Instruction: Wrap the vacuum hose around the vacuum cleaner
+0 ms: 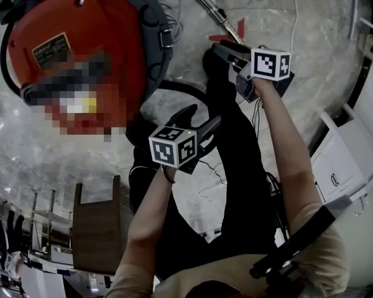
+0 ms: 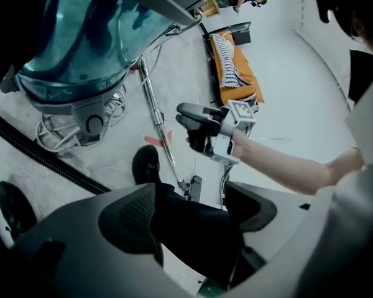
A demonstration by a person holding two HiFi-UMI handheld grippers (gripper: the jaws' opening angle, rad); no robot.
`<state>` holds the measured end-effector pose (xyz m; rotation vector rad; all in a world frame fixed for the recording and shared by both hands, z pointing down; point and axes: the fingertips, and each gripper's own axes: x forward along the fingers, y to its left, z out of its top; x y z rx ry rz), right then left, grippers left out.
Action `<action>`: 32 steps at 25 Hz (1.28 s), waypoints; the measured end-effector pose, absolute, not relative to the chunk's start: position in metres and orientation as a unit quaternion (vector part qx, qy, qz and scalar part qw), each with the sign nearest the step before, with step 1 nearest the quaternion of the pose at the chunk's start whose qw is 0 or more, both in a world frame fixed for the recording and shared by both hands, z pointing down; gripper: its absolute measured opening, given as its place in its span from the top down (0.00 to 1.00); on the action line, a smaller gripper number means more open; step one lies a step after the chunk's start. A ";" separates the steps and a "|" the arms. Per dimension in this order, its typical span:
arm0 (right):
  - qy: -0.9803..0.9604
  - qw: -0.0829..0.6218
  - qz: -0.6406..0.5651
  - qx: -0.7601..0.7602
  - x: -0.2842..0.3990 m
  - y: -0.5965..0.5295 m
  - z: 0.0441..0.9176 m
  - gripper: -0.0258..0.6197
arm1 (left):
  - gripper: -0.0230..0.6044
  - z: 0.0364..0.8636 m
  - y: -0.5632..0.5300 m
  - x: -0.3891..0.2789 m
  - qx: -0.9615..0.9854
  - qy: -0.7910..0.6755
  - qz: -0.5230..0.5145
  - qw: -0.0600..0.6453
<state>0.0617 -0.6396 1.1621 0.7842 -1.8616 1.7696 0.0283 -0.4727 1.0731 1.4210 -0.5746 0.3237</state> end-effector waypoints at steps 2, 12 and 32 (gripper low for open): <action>-0.682 0.246 0.629 0.281 0.062 -0.628 1.139 0.86 | 0.39 1.067 -0.462 0.021 0.658 -0.241 0.183 0.689; -0.690 0.167 0.631 0.314 0.028 -0.640 1.019 0.95 | 0.39 0.963 -0.518 -0.049 0.739 -0.279 0.209 0.577; -0.834 0.082 0.519 0.171 -0.054 -0.678 0.671 0.95 | 0.45 0.688 -0.569 -0.106 0.774 -0.407 0.159 0.458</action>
